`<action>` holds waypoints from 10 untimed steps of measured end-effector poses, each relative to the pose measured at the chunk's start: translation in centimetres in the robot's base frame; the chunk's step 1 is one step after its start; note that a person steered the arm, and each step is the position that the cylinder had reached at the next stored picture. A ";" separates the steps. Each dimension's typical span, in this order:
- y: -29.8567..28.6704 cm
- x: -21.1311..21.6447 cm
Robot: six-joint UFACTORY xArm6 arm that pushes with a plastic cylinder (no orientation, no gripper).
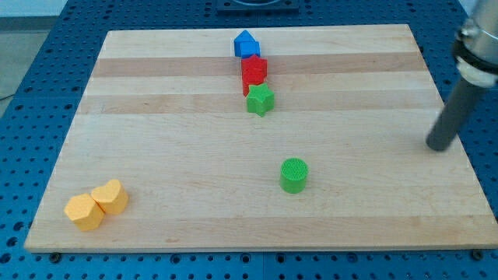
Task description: Push the green circle closer to line of blocks
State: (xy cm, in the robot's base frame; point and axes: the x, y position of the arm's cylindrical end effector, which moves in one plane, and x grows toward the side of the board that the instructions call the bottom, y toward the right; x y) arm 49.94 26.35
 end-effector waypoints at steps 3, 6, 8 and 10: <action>-14.2 4.4; -17.2 5.0; -22.8 7.8; -24.3 -0.3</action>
State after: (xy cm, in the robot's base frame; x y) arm 49.62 2.09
